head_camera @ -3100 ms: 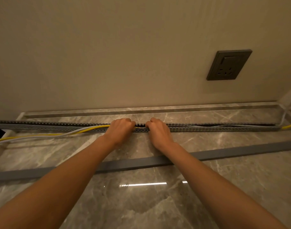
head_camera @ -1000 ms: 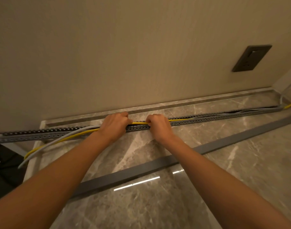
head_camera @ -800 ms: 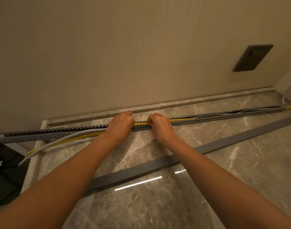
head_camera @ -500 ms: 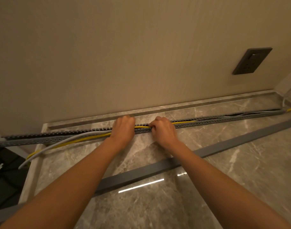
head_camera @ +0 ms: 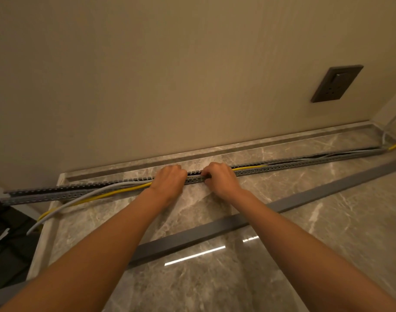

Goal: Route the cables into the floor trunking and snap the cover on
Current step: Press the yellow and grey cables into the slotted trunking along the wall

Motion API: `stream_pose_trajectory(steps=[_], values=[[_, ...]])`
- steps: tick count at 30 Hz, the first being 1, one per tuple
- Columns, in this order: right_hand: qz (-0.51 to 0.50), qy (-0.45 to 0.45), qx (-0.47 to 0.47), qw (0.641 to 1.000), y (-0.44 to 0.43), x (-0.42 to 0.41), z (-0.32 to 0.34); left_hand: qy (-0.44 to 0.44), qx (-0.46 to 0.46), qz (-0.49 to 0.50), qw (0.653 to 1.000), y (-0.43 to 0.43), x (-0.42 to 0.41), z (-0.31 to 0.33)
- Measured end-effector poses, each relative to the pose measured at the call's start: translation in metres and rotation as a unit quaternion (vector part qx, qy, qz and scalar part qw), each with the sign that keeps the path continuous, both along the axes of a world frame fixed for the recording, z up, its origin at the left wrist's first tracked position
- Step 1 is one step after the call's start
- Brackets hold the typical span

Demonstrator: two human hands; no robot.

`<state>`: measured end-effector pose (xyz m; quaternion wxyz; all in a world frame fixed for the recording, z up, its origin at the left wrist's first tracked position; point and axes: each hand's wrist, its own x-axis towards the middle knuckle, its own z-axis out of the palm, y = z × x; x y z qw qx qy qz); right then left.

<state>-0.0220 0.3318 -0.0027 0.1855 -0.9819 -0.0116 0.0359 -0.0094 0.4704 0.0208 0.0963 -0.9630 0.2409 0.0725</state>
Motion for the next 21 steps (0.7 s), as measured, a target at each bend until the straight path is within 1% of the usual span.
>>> stream_pose_trajectory(steps=[4,8,12,17,21], values=[[0.029,-0.030,0.003,0.999,-0.012,-0.011,-0.003,-0.028,0.030,-0.016,0.999,-0.009,-0.006,0.002],[-0.032,-0.064,-0.026,0.997,-0.033,-0.016,-0.004,-0.026,0.031,-0.008,0.999,-0.019,-0.007,0.002],[-0.034,-0.055,-0.064,0.996,-0.048,-0.014,0.002,-0.031,0.025,-0.022,0.999,-0.030,-0.007,0.003],[-0.054,-0.061,-0.077,0.994,-0.057,-0.016,0.002,-0.002,-0.040,-0.015,0.999,-0.054,-0.012,-0.002],[-0.043,-0.044,-0.069,0.996,-0.059,-0.012,0.003,0.020,-0.048,0.006,0.999,-0.062,-0.009,-0.006]])
